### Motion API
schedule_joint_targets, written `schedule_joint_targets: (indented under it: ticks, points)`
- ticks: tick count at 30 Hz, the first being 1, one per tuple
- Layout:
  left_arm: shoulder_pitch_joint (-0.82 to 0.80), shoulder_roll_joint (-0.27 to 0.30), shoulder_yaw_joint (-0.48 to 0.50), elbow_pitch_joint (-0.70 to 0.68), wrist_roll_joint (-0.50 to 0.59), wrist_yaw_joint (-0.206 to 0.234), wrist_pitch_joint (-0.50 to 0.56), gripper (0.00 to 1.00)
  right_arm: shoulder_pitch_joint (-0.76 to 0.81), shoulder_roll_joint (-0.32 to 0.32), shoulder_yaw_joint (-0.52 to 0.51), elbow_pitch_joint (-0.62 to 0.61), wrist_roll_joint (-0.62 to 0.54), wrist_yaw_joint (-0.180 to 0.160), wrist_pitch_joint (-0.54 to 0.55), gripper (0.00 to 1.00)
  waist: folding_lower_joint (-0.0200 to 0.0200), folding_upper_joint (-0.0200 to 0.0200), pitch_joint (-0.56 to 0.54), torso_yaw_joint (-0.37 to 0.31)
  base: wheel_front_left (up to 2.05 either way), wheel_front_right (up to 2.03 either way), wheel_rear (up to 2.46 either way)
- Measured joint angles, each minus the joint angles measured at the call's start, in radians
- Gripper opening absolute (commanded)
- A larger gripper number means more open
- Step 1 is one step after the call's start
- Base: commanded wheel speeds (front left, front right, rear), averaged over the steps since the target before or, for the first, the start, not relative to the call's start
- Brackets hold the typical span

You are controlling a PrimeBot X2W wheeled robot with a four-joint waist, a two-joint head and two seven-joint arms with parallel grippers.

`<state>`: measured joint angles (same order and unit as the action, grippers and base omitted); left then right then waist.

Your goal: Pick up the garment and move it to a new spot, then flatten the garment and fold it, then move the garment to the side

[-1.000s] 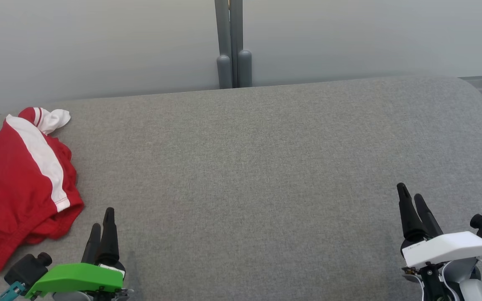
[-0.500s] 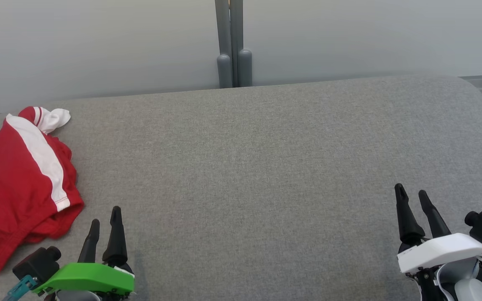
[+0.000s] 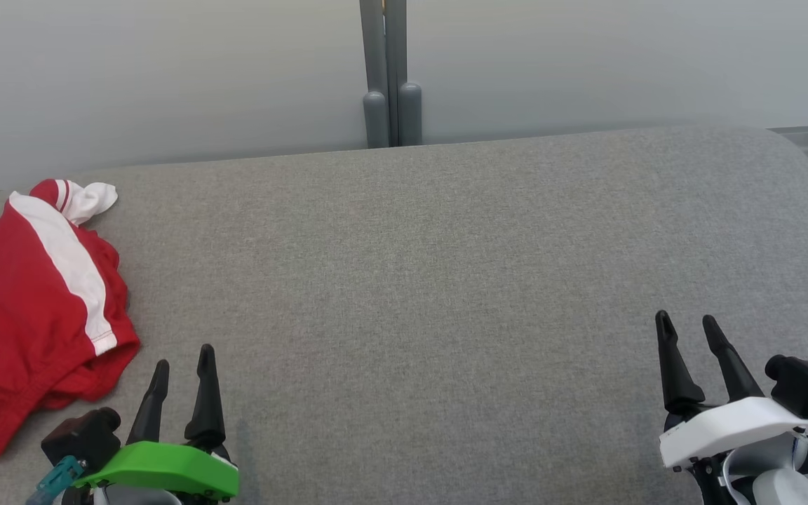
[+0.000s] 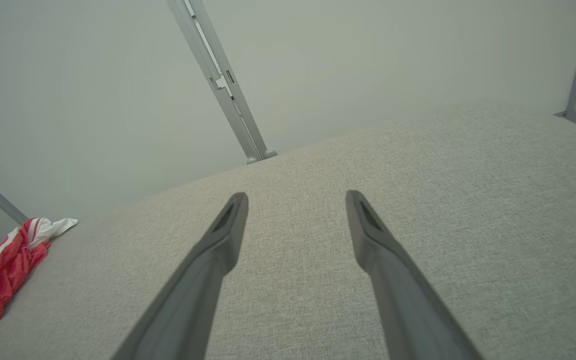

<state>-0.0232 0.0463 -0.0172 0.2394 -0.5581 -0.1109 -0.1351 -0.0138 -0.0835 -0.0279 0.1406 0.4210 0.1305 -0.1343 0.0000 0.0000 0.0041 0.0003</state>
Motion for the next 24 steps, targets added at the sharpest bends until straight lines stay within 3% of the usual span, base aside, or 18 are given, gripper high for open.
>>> schedule_joint_targets:
  ticks: [24]
  points:
    - [0.013, 0.004, -0.006, 0.013, 0.240, 0.000, -0.060, 1.00, 0.015, -0.006, -0.010, 0.021, -0.204, 0.000, -0.059, 1.00, 0.0000, 0.0000, 0.004, 0.000, 0.00, 0.00, 0.00]
